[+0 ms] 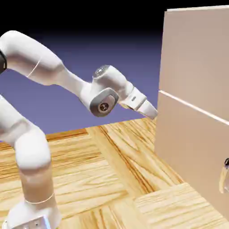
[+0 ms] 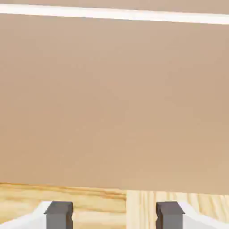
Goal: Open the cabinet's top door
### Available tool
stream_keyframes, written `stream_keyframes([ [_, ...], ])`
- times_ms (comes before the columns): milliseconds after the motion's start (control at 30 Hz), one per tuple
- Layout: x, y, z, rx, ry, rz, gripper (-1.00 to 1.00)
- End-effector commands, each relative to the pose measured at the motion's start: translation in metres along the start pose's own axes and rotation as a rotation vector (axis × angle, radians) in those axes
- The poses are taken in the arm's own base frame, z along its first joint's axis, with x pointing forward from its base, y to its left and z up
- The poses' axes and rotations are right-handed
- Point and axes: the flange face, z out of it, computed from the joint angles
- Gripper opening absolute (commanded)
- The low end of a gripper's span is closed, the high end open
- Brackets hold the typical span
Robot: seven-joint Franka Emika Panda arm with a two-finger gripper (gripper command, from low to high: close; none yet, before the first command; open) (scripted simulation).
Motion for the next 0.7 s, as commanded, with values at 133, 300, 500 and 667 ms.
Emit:
stream_keyframes([
  [133, 0.045, -0.021, -0.026, 0.130, 0.080, 0.007, 0.00],
  [300, 0.090, -0.029, -0.048, 0.243, 0.159, 0.022, 0.00],
  [500, 0.142, -0.026, -0.068, 0.355, 0.248, 0.044, 0.00],
  [667, 0.183, -0.013, -0.075, 0.425, 0.318, 0.062, 0.00],
])
